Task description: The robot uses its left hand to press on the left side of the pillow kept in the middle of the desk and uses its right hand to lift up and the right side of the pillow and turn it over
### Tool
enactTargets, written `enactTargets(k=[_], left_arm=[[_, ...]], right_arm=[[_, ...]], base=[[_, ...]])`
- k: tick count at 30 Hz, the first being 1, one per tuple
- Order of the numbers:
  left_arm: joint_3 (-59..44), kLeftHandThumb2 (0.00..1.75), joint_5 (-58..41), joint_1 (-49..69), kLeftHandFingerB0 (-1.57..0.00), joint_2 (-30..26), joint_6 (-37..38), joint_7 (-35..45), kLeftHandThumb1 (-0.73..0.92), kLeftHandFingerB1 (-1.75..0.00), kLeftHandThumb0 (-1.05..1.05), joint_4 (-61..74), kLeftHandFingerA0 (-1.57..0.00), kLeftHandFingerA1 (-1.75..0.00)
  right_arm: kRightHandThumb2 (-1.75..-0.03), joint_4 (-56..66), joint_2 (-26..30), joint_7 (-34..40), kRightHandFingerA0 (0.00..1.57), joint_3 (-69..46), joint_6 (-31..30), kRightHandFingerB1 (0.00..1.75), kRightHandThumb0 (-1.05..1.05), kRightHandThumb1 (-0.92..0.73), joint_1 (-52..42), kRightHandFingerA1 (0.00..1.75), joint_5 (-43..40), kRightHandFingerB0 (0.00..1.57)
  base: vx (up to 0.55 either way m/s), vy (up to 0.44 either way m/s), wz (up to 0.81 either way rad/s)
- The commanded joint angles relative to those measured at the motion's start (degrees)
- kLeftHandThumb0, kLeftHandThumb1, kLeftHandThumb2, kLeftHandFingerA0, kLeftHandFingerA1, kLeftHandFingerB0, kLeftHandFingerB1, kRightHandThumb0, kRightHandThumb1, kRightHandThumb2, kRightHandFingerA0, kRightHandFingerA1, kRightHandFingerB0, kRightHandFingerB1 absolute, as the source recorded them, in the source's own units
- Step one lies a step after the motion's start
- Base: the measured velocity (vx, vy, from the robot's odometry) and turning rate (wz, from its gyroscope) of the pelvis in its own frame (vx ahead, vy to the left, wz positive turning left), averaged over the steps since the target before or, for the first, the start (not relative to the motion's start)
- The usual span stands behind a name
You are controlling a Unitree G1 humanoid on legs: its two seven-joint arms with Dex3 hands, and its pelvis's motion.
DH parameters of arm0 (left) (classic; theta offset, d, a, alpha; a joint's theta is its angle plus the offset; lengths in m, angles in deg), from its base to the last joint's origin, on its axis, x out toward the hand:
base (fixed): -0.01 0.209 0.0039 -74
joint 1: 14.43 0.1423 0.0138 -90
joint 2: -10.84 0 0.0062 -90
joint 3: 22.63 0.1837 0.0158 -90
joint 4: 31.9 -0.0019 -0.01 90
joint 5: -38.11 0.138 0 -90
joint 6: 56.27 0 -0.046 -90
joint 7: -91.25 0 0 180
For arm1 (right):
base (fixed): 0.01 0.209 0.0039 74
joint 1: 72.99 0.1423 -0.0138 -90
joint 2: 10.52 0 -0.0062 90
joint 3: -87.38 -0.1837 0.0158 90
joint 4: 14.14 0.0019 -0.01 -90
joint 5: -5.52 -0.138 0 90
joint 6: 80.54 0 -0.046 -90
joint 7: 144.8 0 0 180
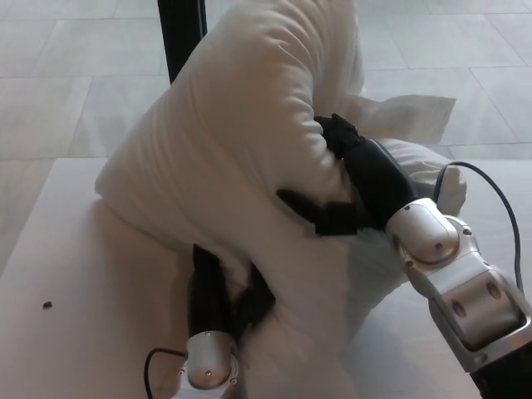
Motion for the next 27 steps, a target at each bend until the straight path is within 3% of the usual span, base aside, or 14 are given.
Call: enactTargets(k=[1, 4, 6, 7, 8, 10, 14, 15, 17, 20, 21, 24, 26, 27], left_arm=[[7.5, 0.58, -6.0, 7.6, 0.0, 23.6, -0.6, 9.9, 0.6, -0.15, -0.68, -11.6, -0.19, -0.89], [8.0, 0.71, -6.0, 7.7, 0.0, 23.4, -0.4, 10.2, 0.51, -0.08, -0.66, -12.0, -0.2, -0.82], [9.1, 0.85, -5.7, 8.4, 0.0, 22.9, -0.1, 10.9, 0.51, -0.15, -0.83, -12.0, -0.26, -0.82], [9.0, 0.58, -5.8, 8.2, 0.0, 22.8, -0.3, 10.6, 0.61, -0.11, -0.65, -11.9, -0.19, -0.94], [9.0, 0.86, -5.8, 7.9, 0.0, 22.7, -0.6, 10.5, 0.49, -0.19, -0.77, -11.7, -0.33, -0.88], [9.9, 0.87, -5.4, 6.7, 0.0, 21.5, -1.4, 10.6, 0.51, -0.16, -0.82, -10.6, -0.36, -0.9], [11.0, 0.56, -4.1, 2.7, 0.0, 18.8, -3.4, 10.4, 0.63, -0.08, -0.63, -8.2, -0.24, -1.47], [10.8, 0.82, -4.1, 1.6, 0.0, 18.0, -3.6, 10.7, 0.39, -0.11, -0.82, -7.8, -0.53, -1.16], [11.8, 0.88, -2.9, 0.8, 0.0, 15.1, -4.8, 11.3, 0.48, -0.03, -0.88, -5.8, -0.71, -1.3], [15.7, 0.62, 1.9, 0.4, -0.02, 10.9, -6.8, 9.1, 0.61, -0.03, -0.7, -3.0, -0.45, -1.54], [15.2, 0.63, 1.4, 0.6, 0.0, 8.6, -7.6, 10.0, 0.82, -0.26, -0.51, -1.3, -0.28, -0.84], [11.2, 0.59, -4.1, 4.7, 0.0, 2.7, -8.6, 12.8, 0.78, -0.01, -0.48, 5.6, -0.1, -1.14], [10.2, 0.89, -3.9, 5.9, 0.0, 0.8, -9.1, 12.0, 0.54, -0.12, -0.63, 7.1, -0.38, -0.99], [6.5, 0.59, -6.8, 7.4, 0.0, -2.2, -9.2, 13.0, 0.68, -0.13, -0.61, 9.8, -0.22, -1.3]], right_arm=[[-0.56, -10.9, -14.3, -22.7, 0.72, 25.2, -8.7, 0.55, -0.49, -0.46, -8.6, 1.48, -4.9, 0.45], [-0.79, -11.0, -14.2, -21.7, 0.8, 24.9, -8.5, 0.61, -0.6, -0.37, -9.1, 1.26, -4.3, 0.43], [-0.57, -10.7, -14.2, -20.8, 0.65, 24.2, -8.6, 0.57, -0.49, -0.46, -10.0, 1.36, -4.5, 0.47], [-0.57, -10.4, -13.9, -20.6, 0.64, 23.5, -8.0, 0.57, -0.48, -0.47, -10.3, 1.27, -4.6, 0.45], [-0.55, -9.6, -13.6, -20.2, 0.43, 23.0, -8.3, 0.55, -0.46, -0.5, -10.1, 1.01, -4.7, 0.46], [-0.79, -8.8, -13.6, -18.9, 0.66, 20.1, -9.2, 0.61, -0.57, -0.4, -9.5, 1.17, -5.5, 0.43], [-0.56, -5.8, -13.5, -14.5, 0.48, 11.1, -8.2, 0.51, -0.52, -0.54, -7.8, 1.05, -7.4, 0.38], [-0.56, -4.3, -13.6, -13.2, 0.53, 7.9, -8.2, 0.51, -0.53, -0.51, -7.2, 1.08, -8.6, 0.42], [-0.56, -0.8, -13.3, -11.8, 0.51, 2.7, -10.3, 0.47, -0.51, -0.54, -6.2, 0.84, -11.1, 0.41], [-0.56, 2.1, -12.8, -11.0, 0.41, -1.5, -10.6, 0.47, -0.54, -0.52, -5.3, 0.74, -12.0, 0.44], [-0.57, 5.4, -11.7, -9.8, 0.4, -5.3, -10.8, 0.36, -0.51, -0.5, -4.8, 0.68, -13.2, 0.38], [-0.57, 14.9, -7.4, -7.4, 0.55, -18.5, -11.0, 0.33, -0.5, -0.58, -3.2, 0.67, -17.4, 0.31], [-0.58, 16.0, -6.9, -6.9, 0.66, -22.9, -11.9, 0.32, -0.47, -0.58, -2.5, 0.64, -19.4, 0.34], [-0.81, 16.8, -5.6, -5.3, 0.58, -31.0, -13.8, 0.48, -0.45, -0.46, -1.4, 0.69, -23.8, 0.32]], base=[[0.0, 0.0, 0.0], [0.0, 0.0, 0.0], [0.0, 0.0, 0.0], [0.0, 0.0, 0.0], [0.0, 0.0, 0.0], [0.0, 0.0, 0.0], [0.0, 0.0, 0.0], [0.0, 0.0, 0.0], [0.0, 0.0, 0.0], [0.0, 0.0, 0.0], [-0.01, 0.0, 0.06], [0.0, 0.0, 0.0], [0.0, 0.0, 0.0], [0.0, 0.0, 0.0]])
